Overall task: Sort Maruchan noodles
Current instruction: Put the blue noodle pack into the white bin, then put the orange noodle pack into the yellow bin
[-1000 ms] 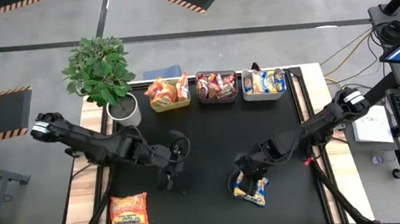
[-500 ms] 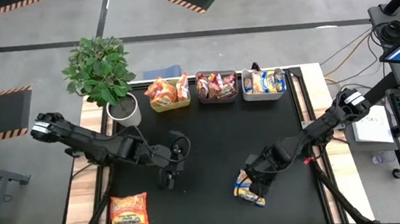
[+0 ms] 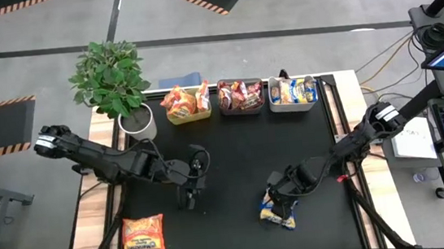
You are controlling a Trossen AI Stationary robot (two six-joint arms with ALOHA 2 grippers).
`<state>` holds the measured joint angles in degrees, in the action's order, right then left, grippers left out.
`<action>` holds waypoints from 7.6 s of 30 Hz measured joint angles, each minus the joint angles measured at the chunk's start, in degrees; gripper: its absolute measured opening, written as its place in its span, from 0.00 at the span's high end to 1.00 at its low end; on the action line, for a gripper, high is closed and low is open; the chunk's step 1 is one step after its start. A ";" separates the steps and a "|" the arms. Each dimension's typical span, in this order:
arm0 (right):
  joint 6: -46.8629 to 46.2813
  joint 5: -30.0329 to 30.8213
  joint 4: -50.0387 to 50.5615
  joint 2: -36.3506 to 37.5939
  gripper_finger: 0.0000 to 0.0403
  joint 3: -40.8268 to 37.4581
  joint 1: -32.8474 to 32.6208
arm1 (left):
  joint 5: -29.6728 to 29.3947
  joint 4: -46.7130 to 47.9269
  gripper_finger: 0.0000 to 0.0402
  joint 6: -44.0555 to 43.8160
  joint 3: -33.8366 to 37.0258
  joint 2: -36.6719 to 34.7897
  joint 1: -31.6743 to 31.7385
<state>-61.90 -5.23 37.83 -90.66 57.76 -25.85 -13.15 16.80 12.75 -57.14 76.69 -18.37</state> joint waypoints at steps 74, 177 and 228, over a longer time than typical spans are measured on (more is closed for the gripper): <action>-6.64 18.71 -25.41 34.81 0.29 -35.18 15.42 | 3.34 -43.57 0.72 -2.78 -7.69 46.07 17.37; 28.91 59.14 -27.89 3.16 0.77 -9.38 51.77 | -4.09 -51.84 0.72 2.74 25.49 -7.21 17.03; 43.07 37.76 -20.56 36.18 0.63 -12.52 35.03 | 0.36 20.47 0.72 -20.94 -3.64 -3.32 6.69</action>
<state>-18.83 32.53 17.28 -54.48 45.24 9.17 -12.79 37.28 -8.19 -60.79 73.36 -11.68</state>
